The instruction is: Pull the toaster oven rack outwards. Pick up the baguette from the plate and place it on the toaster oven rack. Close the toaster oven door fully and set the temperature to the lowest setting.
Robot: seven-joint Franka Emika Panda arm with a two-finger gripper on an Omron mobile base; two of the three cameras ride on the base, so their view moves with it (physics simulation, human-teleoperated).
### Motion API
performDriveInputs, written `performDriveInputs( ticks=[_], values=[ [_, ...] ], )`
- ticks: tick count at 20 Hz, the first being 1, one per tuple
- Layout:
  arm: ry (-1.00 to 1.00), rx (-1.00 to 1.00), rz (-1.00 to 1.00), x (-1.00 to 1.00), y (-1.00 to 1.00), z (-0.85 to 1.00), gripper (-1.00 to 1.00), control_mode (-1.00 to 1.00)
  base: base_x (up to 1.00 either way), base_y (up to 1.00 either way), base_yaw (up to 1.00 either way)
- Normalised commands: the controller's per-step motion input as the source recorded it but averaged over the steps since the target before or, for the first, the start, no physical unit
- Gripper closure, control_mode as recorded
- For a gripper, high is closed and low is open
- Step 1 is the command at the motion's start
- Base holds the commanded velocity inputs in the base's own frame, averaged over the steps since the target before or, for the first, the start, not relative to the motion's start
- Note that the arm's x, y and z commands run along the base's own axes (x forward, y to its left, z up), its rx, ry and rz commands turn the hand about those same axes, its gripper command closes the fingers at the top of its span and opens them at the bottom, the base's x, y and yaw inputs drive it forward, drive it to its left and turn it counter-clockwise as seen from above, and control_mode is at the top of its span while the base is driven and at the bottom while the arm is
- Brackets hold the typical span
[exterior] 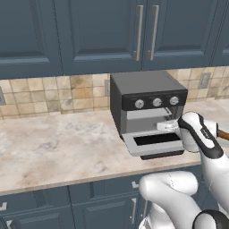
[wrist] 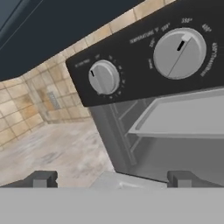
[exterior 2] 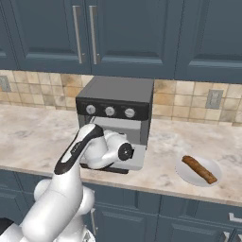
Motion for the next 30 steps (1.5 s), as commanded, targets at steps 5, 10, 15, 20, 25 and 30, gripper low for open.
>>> performDriveInputs(
  ticks=[5,10,15,20,25,30],
  values=[
    [-0.12,0.04,0.0,0.29,0.0,0.0,-1.0,-1.0,0.0,0.0,0.0],
    [-0.09,0.0,0.0,0.18,0.0,0.0,-1.0,-1.0,0.0,0.0,0.0],
    [-0.11,0.0,0.0,0.13,-0.02,0.0,-1.0,-1.0,0.0,0.0,0.0],
    [-0.13,0.0,0.0,0.11,-0.15,0.0,-1.0,-1.0,0.0,0.0,0.0],
    [-0.06,0.0,0.0,0.12,-0.15,0.0,-1.0,-1.0,0.0,0.0,0.0],
    [0.0,0.0,0.0,0.23,-0.19,0.0,-1.0,-1.0,0.0,0.0,0.0]
  ],
)
